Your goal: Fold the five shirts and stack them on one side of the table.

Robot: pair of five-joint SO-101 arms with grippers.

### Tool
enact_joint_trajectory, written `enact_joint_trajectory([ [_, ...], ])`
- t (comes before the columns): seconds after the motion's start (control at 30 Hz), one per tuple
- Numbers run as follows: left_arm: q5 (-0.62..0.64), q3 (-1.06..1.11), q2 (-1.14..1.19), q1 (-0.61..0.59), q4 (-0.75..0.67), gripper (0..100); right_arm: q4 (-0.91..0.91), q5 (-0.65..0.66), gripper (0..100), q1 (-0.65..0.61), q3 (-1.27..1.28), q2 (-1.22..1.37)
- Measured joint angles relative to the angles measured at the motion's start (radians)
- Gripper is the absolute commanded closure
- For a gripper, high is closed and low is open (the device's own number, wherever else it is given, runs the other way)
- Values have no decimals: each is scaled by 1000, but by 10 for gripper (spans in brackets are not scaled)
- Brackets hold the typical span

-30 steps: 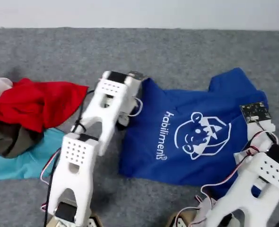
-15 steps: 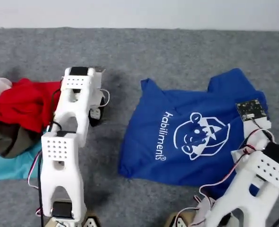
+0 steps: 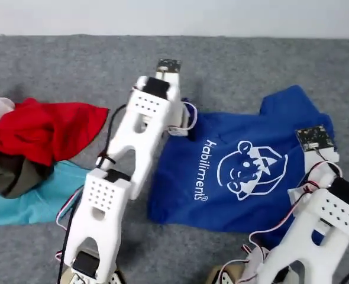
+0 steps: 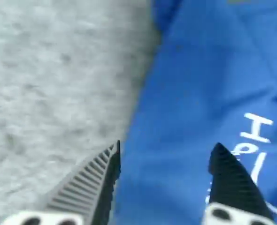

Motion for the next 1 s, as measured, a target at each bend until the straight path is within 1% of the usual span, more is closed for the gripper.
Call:
enact_joint_trajectory([
  [0.1,-2,-35,61,12,-29,750,0,0,713,0,0,0],
  [0.23,-48,-109,181,11,-25,800,0,0,713,0,0,0],
  [0.33,-94,-183,256,11,3,877,0,0,713,0,0,0],
  [0.43,-149,-241,292,20,9,988,0,0,713,0,0,0],
  [0.57,-222,-259,296,21,11,988,0,0,713,0,0,0],
  [0.77,-238,-259,298,20,11,988,0,0,713,0,0,0],
  [0.87,-238,-258,272,-18,12,988,0,0,713,0,0,0],
  [1.0,-238,-239,181,-100,12,988,0,-3,713,-46,0,0],
])
